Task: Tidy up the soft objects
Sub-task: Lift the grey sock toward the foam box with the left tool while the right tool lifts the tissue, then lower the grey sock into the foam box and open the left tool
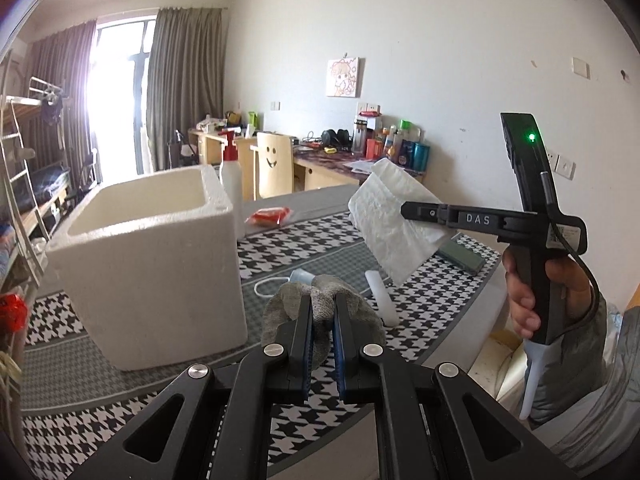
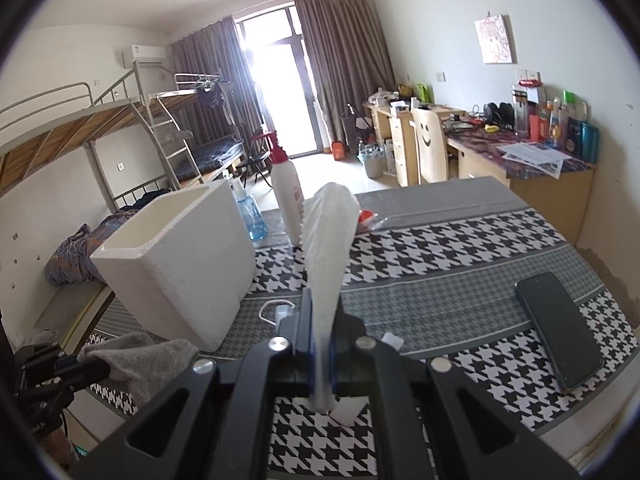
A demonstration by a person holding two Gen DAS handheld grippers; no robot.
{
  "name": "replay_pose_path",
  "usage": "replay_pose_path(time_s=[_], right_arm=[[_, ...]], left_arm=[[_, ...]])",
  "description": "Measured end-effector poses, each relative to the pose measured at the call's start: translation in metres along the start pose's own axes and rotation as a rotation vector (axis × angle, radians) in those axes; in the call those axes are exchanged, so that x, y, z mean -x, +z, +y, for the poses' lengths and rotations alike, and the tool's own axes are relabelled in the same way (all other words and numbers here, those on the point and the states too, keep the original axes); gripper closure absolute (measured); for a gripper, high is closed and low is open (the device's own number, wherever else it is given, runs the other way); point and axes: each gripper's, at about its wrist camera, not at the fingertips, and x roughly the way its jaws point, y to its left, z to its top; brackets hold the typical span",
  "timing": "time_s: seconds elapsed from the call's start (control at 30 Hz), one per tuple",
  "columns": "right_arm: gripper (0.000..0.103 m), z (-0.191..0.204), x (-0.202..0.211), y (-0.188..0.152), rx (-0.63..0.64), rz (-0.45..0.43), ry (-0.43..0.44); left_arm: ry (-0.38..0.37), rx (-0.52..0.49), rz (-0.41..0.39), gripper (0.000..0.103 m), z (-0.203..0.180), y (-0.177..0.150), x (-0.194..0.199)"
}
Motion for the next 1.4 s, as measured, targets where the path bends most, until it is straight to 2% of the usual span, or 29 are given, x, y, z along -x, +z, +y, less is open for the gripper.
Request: replay_pose_path(time_s=[0.93,1.4], right_arm=[[0.095,0.016,0.017,0.012,0.052,-0.090,0.038],[0.095,0.027,0.017,0.029,0.083,-0.122,0.067]], left_arm=[[0.057,0.008,-0.123,0.094,0.010,0.036,0.007],[0.108,0.023,-0.185,0.094,0.023,0.062,0.010]])
